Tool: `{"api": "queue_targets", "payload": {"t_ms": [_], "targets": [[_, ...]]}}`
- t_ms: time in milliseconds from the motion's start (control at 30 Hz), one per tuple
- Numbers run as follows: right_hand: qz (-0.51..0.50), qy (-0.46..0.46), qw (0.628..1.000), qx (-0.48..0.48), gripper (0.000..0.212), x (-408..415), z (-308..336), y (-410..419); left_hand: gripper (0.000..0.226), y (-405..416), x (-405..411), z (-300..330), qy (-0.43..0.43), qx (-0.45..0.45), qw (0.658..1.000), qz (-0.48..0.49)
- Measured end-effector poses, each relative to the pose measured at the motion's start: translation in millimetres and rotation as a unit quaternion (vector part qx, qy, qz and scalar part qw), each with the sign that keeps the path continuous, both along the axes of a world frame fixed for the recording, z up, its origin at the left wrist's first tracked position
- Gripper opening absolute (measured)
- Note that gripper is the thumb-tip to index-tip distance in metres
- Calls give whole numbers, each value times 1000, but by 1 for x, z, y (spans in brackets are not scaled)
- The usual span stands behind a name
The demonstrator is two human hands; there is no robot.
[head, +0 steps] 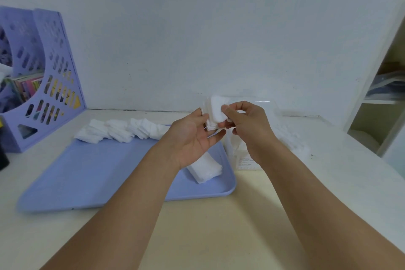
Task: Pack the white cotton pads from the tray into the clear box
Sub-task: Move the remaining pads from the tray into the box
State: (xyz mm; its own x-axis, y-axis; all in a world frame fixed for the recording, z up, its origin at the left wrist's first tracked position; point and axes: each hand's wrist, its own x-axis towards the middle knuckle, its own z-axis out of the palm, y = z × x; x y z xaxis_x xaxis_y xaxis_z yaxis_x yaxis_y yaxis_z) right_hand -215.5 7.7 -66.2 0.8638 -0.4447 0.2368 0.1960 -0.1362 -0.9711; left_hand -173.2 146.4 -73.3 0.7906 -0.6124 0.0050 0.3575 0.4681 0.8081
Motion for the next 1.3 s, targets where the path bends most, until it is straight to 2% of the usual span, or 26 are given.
{"api": "queue_targets", "payload": {"t_ms": [167,233,300,400,667,867,1000,1133,1200,1300], "targets": [[-45,-26,994,-100,20,7,-7,-4,33,-1,2,1,-10,-33,999,0],[-36,-27,990,-132,26,9,-8,-7,34,-2,4,1,-18,-41,999,6],[-22,-32,989,-141,23,9,-7,-8,36,-2,5,0,-30,-36,999,13],[-22,-64,989,-128,12,8,-7,-9,37,-2,6,0,-35,-24,999,19],[-45,-130,981,-135,6,8,-6,-7,40,-3,5,1,-23,-20,999,29],[-30,-124,985,-117,5,9,-7,-6,41,-3,3,0,-31,-12,999,28],[-21,-120,991,-48,3,8,-5,-6,38,-4,0,2,-35,-13,998,44],[-20,-107,994,-30,3,8,-6,-5,37,-4,-1,1,-68,6,996,53],[-13,-107,992,-63,11,8,-7,-7,39,-4,-1,1,-83,16,995,48],[17,-106,974,-200,38,5,-5,-14,38,-3,0,0,-107,29,993,37]]}}
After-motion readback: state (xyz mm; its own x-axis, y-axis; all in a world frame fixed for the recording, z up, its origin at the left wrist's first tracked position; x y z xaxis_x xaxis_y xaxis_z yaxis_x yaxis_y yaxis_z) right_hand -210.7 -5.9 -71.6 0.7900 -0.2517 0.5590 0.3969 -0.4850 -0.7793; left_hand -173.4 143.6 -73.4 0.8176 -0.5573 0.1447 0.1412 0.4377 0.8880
